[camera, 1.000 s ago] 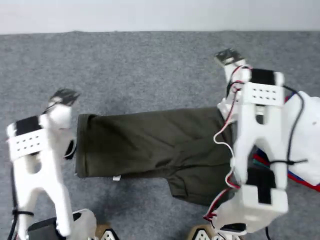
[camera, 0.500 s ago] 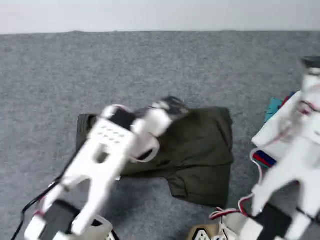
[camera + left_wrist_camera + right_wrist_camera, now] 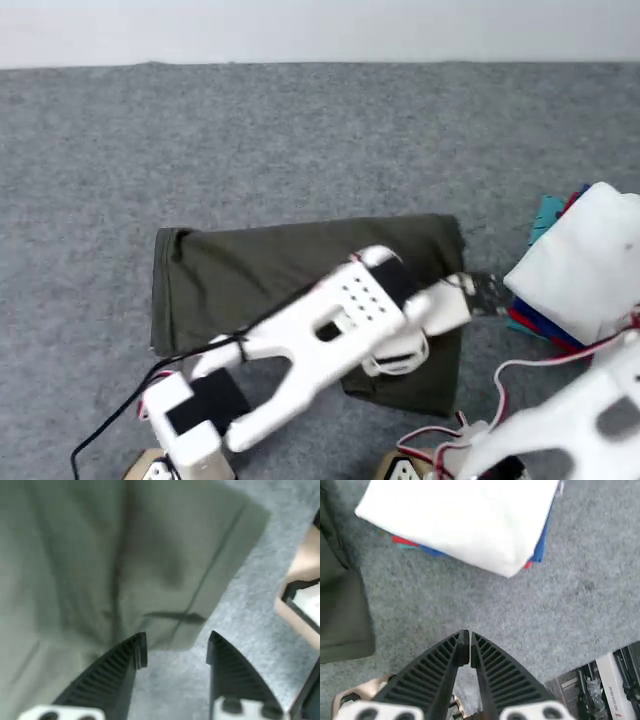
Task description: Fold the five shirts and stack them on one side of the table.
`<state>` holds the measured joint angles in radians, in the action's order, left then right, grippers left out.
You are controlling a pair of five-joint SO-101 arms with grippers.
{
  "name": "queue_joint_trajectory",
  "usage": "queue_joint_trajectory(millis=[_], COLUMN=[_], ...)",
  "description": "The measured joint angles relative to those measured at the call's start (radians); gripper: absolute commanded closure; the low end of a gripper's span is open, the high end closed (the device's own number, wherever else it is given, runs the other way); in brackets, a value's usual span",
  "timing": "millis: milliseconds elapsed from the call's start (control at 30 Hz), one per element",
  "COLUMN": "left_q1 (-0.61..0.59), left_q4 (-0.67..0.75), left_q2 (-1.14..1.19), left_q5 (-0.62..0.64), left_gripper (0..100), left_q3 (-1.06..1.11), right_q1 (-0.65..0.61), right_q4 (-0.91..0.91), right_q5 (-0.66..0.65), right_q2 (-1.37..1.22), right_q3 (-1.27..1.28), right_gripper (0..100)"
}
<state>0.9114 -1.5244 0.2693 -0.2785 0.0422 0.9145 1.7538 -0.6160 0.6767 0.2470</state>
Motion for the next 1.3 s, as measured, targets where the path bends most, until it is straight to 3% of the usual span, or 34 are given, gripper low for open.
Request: queue_joint_trajectory(millis=[467, 600, 767, 1067, 1300], left_q1=[0.098, 0.101, 0.106, 0.097, 0.008], left_q4=[0.005, -0.002, -0.002, -0.008, 0.005], left_q2=[0.275, 0.351, 0.354, 0.276, 0.216], left_q5=[0.005, 0.031, 0.066, 0.054, 0.006], left_gripper=[80, 87, 99, 99, 99], left_q3=[-0.130, -0.190, -0.227, -0.238, -0.238], right_q1=[0.138, 0.149, 0.146, 0.146, 0.146], right_q4=[0.000, 0.000, 0.000, 0.000, 0.000], right_q5=[-0.146, -0.158, -0.160, -0.160, -0.160], right_q2=[0.272, 0.313, 0.341, 0.344, 0.344], right_q3=[0.219, 0.255, 0.261, 0.261, 0.261], right_gripper=[98.9, 98.9, 98.9, 98.9, 98.9])
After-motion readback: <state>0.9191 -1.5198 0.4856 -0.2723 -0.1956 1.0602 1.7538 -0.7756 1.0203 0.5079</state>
